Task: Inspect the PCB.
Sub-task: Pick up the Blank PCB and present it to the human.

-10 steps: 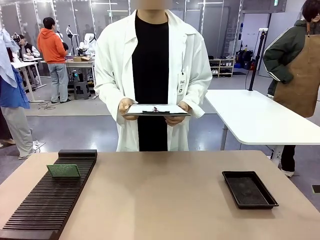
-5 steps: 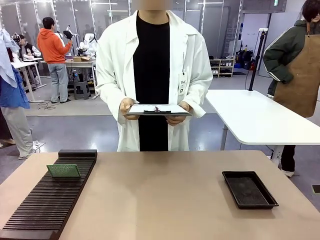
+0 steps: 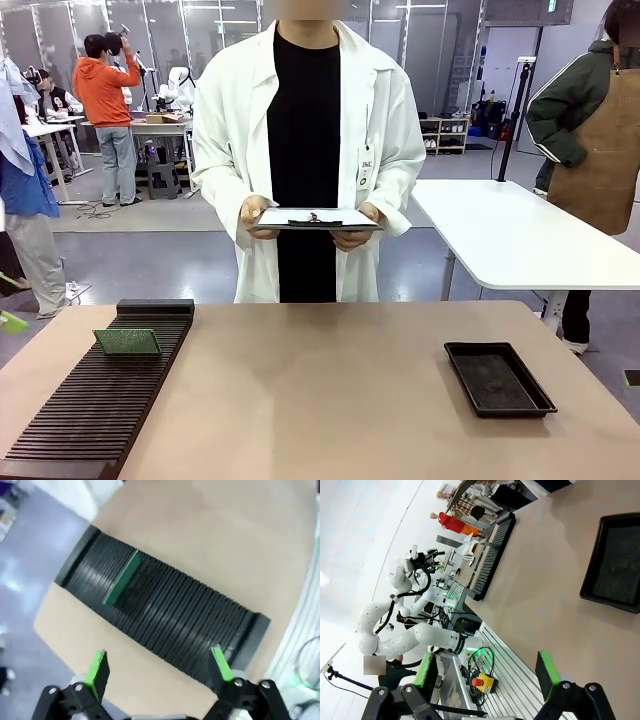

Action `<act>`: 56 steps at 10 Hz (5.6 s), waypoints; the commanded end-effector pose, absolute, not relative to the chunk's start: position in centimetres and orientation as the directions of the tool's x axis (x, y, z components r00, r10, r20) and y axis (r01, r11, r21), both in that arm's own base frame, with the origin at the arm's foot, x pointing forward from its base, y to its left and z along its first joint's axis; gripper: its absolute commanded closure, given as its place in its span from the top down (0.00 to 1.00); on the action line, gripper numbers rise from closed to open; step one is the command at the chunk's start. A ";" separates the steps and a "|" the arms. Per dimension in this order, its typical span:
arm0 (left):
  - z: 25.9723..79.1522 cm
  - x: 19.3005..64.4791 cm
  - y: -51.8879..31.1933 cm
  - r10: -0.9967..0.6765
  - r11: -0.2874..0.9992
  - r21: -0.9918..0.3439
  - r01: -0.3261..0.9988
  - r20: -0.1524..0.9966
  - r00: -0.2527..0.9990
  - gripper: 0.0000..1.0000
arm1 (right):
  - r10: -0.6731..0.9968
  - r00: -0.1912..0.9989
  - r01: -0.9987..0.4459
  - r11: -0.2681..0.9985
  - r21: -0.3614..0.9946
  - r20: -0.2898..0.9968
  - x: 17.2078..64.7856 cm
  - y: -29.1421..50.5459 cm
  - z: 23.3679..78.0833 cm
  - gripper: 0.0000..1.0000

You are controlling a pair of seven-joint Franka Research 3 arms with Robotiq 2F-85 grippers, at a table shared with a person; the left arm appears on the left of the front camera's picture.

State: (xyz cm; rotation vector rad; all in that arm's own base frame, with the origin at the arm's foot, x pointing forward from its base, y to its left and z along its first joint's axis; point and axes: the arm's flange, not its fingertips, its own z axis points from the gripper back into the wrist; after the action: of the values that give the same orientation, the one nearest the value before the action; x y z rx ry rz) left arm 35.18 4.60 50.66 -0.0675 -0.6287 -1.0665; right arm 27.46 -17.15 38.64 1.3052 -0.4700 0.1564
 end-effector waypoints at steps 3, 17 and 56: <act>47.8 35.6 3.1 -0.890 0.370 0.300 0.879 0.385 0.243 1.00 | -0.153 0.888 -0.387 0.261 0.884 0.434 27.5 -17.2 38.6 1.00; 43.7 47.7 -3.1 -0.999 -0.050 0.332 0.942 -0.007 -0.050 1.00 | -0.153 0.888 -0.387 0.261 0.884 0.434 27.5 -17.2 38.6 1.00; 39.2 49.5 0.7 -0.214 0.312 -0.666 0.678 0.646 0.733 0.00 | -0.153 0.888 -0.387 0.261 0.884 0.434 27.5 -17.2 38.6 1.00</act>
State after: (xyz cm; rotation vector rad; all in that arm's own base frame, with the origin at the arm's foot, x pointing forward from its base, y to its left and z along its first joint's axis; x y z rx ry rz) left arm 49.35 -0.28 38.61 -1.1082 -0.4882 -0.6110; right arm 27.50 -17.07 38.64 1.3056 -0.4669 0.1578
